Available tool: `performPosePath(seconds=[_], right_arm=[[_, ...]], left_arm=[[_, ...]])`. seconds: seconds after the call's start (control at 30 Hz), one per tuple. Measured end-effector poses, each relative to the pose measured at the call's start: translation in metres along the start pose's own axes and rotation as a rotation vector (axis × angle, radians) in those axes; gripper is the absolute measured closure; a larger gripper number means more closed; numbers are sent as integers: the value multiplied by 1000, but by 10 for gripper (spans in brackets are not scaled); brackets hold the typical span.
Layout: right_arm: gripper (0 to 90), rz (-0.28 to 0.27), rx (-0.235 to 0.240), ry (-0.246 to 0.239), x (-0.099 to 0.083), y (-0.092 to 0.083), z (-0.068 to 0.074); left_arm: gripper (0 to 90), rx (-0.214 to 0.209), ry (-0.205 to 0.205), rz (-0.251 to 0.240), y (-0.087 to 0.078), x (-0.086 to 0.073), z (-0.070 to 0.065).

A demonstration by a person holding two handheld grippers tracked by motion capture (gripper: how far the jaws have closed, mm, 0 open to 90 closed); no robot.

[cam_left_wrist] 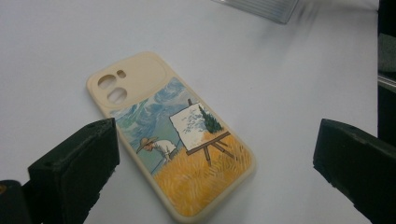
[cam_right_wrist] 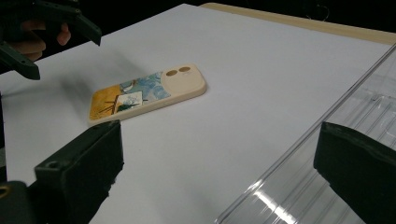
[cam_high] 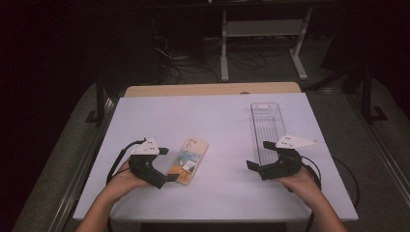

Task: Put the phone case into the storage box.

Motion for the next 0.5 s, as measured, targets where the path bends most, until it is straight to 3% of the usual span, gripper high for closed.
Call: performPosePath(seconds=[0.5], right_arm=[[13, -2, -1, -2, 0, 0, 0]], left_arm=[[1, -19, 4, -14, 18, 19, 0]])
Point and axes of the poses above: each handheld gripper's, and its own axes: y roughly forward along the jaws, x roughly out of its top, z roughly to its left, the point moved 6 cm from there along y, roughly forward along the jaws, and after that the axes turned 7 degrees about y, right-handed, at the moved point
